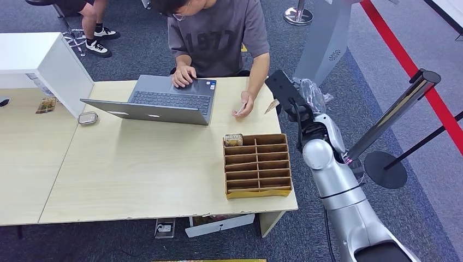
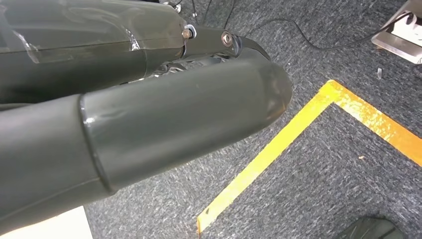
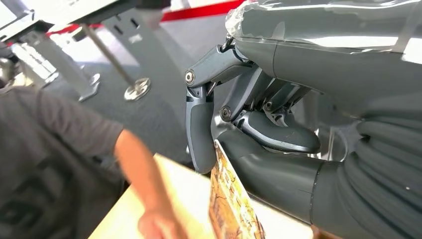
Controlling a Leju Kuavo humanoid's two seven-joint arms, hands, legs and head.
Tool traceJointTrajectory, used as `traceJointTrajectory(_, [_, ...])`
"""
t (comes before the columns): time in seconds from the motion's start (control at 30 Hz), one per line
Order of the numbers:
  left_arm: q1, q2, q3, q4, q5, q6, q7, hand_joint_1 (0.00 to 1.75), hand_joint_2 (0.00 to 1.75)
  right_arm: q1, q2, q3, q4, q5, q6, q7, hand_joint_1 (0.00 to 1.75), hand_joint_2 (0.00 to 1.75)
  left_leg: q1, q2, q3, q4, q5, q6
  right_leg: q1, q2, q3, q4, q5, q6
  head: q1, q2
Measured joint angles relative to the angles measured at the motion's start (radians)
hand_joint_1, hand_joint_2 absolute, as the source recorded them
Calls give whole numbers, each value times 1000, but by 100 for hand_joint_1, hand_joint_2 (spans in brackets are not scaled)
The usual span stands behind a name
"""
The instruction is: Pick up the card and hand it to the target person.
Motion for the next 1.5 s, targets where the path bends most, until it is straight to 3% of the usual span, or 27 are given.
traceJointTrajectory(0.17, [0,-3,0,0,-8,-1,-1,0,0,-48,8,-9,123,30,-8,-9,175,175,0,0,0,0,0,0,0,0,0,0,0,0,0,0])
traceJointTrajectory(0.57, [-2,-7,0,0,-18,-3,-1,0,0,-92,52,-52,398,-68,-68,-85,172,175,0,0,0,0,0,0,0,0,0,0,0,0,0,0])
traceJointTrajectory(1.0, [-2,-8,0,0,-21,-1,-4,0,0,-95,91,-89,504,-195,-99,-163,175,175,0,0,0,0,0,0,0,0,0,0,0,0,0,0])
traceJointTrajectory(1.17, [-2,-10,0,0,-23,0,-8,0,0,-95,100,-96,511,-208,-115,-171,163,175,0,0,0,0,0,0,0,0,0,0,0,0,0,0])
traceJointTrajectory(1.2, [-2,-10,0,0,-24,0,-9,0,0,-95,101,-96,511,-208,-120,-173,154,175,0,0,0,0,0,0,0,0,0,0,0,0,0,0])
traceJointTrajectory(1.33, [-2,-11,1,0,-26,0,-9,0,0,-94,105,-96,511,-199,-127,-174,0,175,0,0,0,0,0,0,0,0,0,0,0,0,0,0])
traceJointTrajectory(1.5, [-2,-12,4,0,-26,0,-9,0,0,-93,110,-96,510,-152,-135,-171,0,175,0,0,0,0,0,0,0,0,0,0,0,0,0,0])
